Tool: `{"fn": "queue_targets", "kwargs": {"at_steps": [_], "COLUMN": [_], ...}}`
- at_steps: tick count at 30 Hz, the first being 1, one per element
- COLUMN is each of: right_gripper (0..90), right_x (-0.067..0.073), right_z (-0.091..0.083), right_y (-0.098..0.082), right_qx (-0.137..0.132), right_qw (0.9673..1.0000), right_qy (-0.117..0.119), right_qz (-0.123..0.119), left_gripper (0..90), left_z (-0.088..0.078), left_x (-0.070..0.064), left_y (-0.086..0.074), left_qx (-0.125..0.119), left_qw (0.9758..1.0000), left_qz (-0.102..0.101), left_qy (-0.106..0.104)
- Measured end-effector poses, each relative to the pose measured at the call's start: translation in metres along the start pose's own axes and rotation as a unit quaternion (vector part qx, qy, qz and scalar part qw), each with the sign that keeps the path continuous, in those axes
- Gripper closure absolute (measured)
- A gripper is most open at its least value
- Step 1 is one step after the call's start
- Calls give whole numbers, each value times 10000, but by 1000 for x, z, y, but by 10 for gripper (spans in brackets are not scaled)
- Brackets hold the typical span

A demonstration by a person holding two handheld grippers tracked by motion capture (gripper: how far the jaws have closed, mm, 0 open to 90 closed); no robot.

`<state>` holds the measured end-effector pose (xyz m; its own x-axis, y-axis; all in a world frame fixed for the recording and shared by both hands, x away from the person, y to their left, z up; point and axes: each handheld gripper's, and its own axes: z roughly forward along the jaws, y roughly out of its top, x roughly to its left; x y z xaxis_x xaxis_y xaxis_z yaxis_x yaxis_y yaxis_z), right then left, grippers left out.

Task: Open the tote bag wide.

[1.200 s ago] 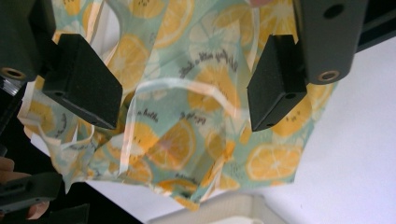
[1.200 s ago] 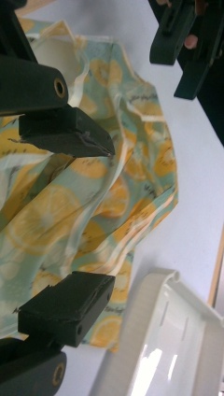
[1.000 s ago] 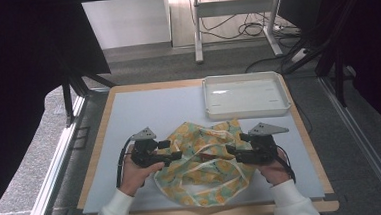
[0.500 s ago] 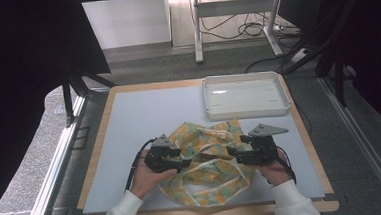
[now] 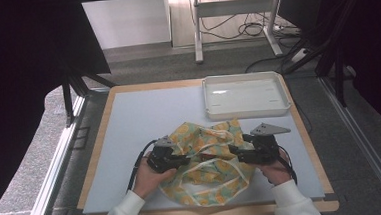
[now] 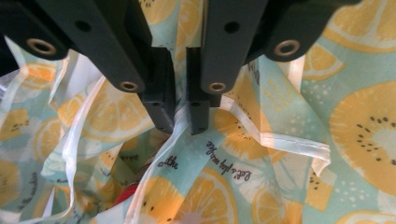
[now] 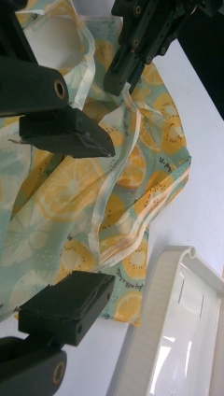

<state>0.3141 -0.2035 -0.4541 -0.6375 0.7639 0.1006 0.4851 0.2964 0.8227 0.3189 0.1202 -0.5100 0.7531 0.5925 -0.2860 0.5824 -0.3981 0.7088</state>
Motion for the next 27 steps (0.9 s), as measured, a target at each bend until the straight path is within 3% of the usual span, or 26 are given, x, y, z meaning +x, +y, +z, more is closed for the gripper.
{"fn": "queue_targets", "kwargs": {"at_steps": [12, 21, 27], "right_gripper": [322, 319, 315], "right_x": [-3, -7, -2], "right_z": [-4, -3, 4], "right_y": [3, 0, -1], "right_qx": [-4, 187, 440], "right_qw": [9999, 9998, 9988], "right_qy": [114, 67, 175], "right_qz": [-44, 6, -161], "left_gripper": [889, 892, 894], "left_z": [-10, -18, -19], "left_x": [1, 3, 2], "left_y": [2, 4, 4], "left_qx": [-267, -457, -479], "left_qw": [9993, 9982, 9981], "left_qz": [-142, -225, -233], "left_qy": [-214, -302, -320]}}
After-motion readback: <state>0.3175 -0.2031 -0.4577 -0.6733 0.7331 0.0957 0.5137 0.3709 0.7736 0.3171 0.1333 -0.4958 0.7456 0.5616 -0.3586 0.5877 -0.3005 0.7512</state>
